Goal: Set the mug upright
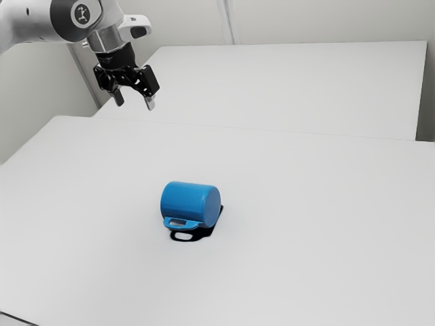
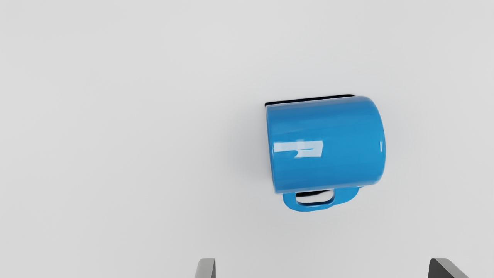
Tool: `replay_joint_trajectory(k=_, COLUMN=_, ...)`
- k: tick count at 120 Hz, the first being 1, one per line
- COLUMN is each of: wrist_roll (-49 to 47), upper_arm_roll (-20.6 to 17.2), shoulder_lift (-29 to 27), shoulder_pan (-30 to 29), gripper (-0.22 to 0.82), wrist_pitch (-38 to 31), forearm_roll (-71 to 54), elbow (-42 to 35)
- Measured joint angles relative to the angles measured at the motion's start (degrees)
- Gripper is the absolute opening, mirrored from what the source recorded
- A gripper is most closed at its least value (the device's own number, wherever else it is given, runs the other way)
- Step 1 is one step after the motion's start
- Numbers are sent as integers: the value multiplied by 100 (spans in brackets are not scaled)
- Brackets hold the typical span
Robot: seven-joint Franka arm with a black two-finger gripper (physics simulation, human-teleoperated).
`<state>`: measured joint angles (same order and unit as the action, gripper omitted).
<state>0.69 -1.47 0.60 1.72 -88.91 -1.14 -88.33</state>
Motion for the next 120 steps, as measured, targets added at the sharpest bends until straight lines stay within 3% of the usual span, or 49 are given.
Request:
replay_joint_trajectory(k=54, wrist_roll=12, upper_arm_roll=40, shoulder_lift=-342, shoulder_pan=-30, gripper=60, wrist_pitch=-158, forearm_roll=211, elbow=-759)
replay_joint_trajectory(k=85, wrist_roll=317, upper_arm_roll=56, shoulder_lift=-463, shoulder_pan=-695, gripper=60, wrist_pitch=-850, forearm_roll=955, elbow=-1826)
replay_joint_trajectory(k=120, wrist_roll=892, upper_arm_roll=108, shoulder_lift=-488, shoulder_pan=-832, gripper=60, wrist_pitch=-1689, forearm_roll=1995, elbow=-2782)
